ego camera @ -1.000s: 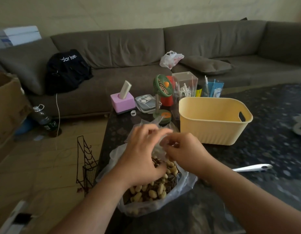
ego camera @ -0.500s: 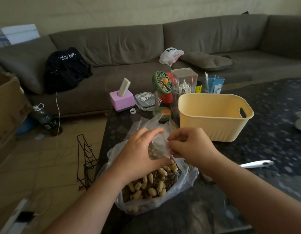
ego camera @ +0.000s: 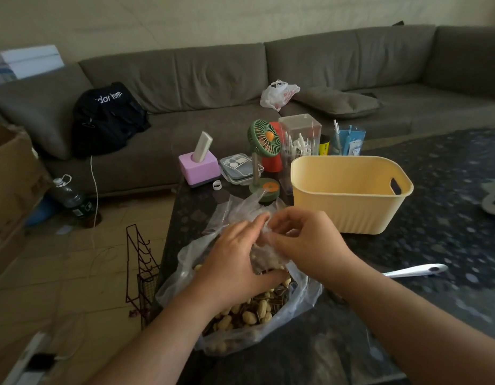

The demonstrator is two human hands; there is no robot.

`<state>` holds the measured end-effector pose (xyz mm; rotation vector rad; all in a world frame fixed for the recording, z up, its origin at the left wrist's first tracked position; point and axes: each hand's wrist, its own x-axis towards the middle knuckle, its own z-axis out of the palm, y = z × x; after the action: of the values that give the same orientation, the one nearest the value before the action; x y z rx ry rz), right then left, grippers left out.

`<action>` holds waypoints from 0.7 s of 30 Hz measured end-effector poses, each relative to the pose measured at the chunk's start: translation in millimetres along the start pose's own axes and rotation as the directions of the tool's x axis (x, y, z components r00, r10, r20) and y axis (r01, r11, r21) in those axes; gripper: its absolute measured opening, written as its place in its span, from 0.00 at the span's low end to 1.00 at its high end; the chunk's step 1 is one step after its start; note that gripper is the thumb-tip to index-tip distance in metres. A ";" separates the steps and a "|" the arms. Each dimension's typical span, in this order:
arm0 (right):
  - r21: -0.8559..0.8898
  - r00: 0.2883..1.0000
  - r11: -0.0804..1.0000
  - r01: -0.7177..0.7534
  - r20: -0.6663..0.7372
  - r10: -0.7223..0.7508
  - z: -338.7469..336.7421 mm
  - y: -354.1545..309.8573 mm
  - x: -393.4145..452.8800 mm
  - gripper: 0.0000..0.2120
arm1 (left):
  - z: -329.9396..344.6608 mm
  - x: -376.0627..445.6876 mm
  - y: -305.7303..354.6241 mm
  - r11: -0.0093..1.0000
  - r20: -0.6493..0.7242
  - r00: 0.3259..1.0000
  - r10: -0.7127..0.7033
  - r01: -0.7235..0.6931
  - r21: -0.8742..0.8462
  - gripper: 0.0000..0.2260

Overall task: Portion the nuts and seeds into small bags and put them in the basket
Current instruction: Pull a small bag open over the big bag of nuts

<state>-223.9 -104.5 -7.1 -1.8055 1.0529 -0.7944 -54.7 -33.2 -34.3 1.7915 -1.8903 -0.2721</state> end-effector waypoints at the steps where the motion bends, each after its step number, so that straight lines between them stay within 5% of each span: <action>1: -0.002 1.000 1.000 0.004 -0.015 -0.005 -2.3 -0.9 0.9 0.07 | 0.0 0.6 0.2 1.000 0.003 1.000 0.003 -0.003 0.007 0.48; 21: 0.086 0.996 0.992 -0.092 0.008 0.092 -6.5 -3.3 -3.0 0.06 | 1.5 -2.6 -7.6 0.981 -0.110 0.994 -0.006 -0.015 -0.193 0.34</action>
<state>-229.5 -103.4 -1.7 -1.6728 1.0750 -0.7682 -48.8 -31.8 -39.9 1.6387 -1.7283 -0.3372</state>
